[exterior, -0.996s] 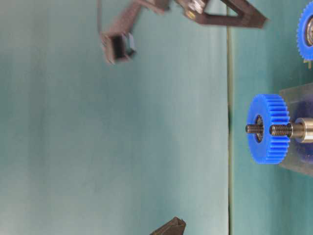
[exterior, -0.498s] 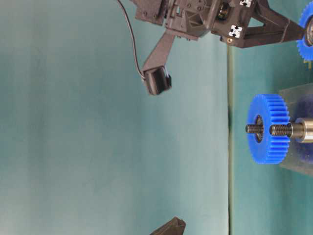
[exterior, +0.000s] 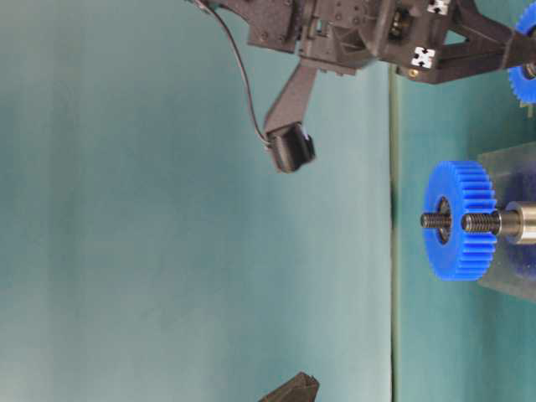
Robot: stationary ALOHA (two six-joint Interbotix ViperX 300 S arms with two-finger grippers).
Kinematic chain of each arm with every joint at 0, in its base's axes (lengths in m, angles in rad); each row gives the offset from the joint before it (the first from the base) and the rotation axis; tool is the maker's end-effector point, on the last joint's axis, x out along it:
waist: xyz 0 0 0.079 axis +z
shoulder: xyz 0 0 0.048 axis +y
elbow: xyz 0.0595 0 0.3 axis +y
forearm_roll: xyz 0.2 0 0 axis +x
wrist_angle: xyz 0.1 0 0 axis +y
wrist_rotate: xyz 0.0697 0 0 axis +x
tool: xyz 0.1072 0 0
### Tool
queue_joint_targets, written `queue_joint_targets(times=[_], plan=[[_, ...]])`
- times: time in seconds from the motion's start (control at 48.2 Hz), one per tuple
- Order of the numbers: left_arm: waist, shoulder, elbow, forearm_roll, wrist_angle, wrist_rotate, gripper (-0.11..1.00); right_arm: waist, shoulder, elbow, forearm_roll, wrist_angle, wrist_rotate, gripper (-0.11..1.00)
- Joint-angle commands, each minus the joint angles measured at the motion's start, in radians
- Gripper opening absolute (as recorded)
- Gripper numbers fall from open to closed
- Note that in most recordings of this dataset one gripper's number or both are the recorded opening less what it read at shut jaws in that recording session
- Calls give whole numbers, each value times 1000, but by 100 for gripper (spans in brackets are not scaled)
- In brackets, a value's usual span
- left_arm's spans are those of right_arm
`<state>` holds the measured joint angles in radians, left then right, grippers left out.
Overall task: Fit the small gear onto the shaft.
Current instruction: 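Lower the right gripper onto the small blue gear and grasp it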
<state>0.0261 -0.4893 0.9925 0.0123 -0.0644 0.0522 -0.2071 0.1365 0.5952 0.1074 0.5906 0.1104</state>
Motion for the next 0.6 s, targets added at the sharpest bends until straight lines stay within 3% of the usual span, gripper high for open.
queue_joint_targets(times=[0.0,0.27,0.477,0.581], plan=[[0,-6,-9,3,-9,-2,0,-2,0,-25,0,6,3,92],[0,-5,-9,3,-11,-2,0,3,18,-41,0,63,3,83],[2,-5,-9,3,-11,-2,0,12,15,-52,0,67,5,38],[0,-5,-9,3,-11,-3,0,17,6,-60,0,69,6,36]])
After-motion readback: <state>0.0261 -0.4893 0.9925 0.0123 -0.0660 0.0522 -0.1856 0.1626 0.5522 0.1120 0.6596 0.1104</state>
